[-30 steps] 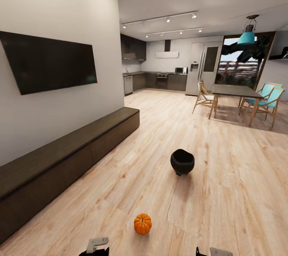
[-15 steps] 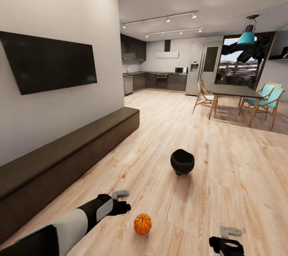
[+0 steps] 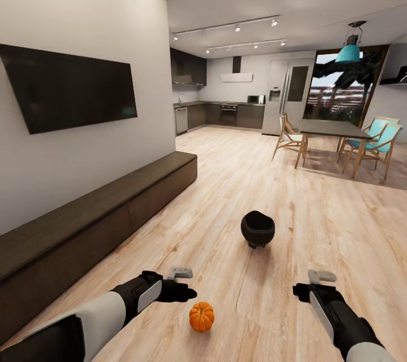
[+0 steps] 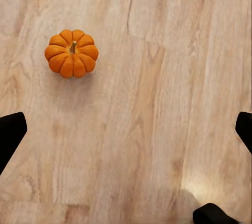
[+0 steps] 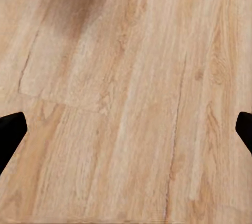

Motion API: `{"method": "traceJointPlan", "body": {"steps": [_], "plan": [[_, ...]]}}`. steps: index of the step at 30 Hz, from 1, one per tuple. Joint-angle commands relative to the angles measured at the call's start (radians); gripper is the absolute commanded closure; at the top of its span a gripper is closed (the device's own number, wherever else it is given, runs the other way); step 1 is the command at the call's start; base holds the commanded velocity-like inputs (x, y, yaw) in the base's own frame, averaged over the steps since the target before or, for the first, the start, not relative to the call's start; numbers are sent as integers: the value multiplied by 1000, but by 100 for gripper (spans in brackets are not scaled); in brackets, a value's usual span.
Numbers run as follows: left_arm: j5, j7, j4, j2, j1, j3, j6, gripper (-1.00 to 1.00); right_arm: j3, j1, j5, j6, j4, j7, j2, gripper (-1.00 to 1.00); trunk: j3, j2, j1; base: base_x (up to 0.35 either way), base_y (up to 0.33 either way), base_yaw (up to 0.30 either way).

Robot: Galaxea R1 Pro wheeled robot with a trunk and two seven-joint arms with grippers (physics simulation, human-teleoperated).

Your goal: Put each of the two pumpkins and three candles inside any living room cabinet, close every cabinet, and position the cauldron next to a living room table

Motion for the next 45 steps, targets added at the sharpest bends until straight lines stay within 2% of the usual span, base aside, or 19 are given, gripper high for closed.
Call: {"method": "traceJointPlan", "body": {"steps": [1,4,6,7,10,13,15,20,23,27,38,41,45], "plan": [[-4,-22,3,4,-1,-1,1,-100,0,-10,-18,89,-11,146,-66,-100,-1,-1,0,0,0,0],[-3,-29,5,14,-1,2,0,-100,0,-15,-56,182,-35,304,-129,-100,-1,-1,0,0,0,0],[-1,-29,5,16,-1,3,1,-100,0,-15,-62,204,-49,322,-138,-100,-7,-15,8,0,0,0],[-1,-29,6,16,-1,3,1,-100,1,-15,-63,209,-52,320,-140,-100,-10,-22,11,0,0,0],[2,14,6,13,-1,6,9,-100,1,-16,-70,220,-57,217,-140,-100,-20,-43,23,0,0,0],[8,34,6,13,-1,10,12,-100,1,-16,-73,223,-59,157,-137,-100,-29,-64,34,0,0,0],[19,45,6,13,-1,12,14,-100,2,-16,-69,224,-61,114,-124,-100,-36,-78,42,0,0,0],[26,46,5,14,-1,13,34,-100,3,-16,-65,235,-63,101,-118,-100,-51,-113,61,0,0,0],[51,39,4,13,-1,13,71,-100,3,-16,-65,255,-69,100,-116,-100,-61,-134,73,0,0,0],[63,38,-6,10,-1,13,139,-100,6,-15,-64,262,-71,97,-115,-100,-73,-162,88,0,0,0],[64,47,-9,7,-1,14,178,-100,9,-15,-62,263,-72,97,-115,-100,-108,-239,130,0,0,0],[64,49,-8,3,-1,15,230,-100,10,-15,-62,263,-72,97,-116,-100,-117,-260,142,0,0,0],[64,49,-9,1,-1,15,256,-100,10,-15,-62,263,-72,97,-115,-100,-117,-260,142,0,0,0]]}}
